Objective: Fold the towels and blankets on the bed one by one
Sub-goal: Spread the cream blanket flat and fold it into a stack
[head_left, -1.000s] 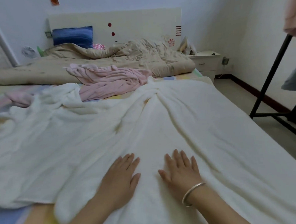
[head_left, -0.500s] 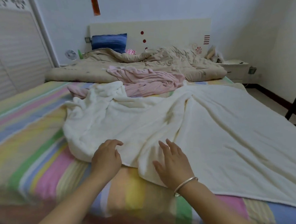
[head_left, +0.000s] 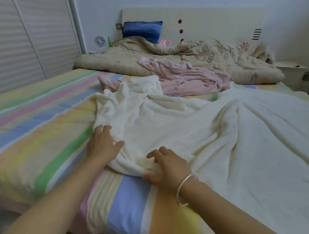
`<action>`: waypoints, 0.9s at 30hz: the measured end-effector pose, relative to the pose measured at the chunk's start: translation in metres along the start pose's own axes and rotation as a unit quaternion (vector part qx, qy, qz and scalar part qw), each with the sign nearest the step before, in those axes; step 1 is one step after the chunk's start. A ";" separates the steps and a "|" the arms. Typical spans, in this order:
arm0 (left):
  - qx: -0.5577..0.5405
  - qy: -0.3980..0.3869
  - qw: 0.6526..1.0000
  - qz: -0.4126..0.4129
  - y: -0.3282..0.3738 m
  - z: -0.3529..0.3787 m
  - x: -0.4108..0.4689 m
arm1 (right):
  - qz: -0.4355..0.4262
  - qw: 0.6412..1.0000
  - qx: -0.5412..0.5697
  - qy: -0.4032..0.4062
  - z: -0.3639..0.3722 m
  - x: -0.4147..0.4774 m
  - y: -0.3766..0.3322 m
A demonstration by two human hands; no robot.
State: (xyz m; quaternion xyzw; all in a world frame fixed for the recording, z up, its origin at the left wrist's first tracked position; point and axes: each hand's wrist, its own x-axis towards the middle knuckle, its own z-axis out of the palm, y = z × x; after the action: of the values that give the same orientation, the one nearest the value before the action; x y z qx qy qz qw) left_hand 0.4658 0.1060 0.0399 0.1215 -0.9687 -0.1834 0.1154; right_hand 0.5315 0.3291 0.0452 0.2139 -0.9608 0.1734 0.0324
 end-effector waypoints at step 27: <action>0.087 -0.006 0.994 -0.069 -0.153 -0.092 0.126 | -0.035 0.979 0.172 -0.105 0.063 0.116 -0.174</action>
State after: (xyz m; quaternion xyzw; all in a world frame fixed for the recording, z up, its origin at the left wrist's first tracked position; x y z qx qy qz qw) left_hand 0.4014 -0.0977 0.0871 0.1963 -0.9709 -0.1066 0.0861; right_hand 0.5003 0.1129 0.0572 0.2664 -0.9066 0.3117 -0.1000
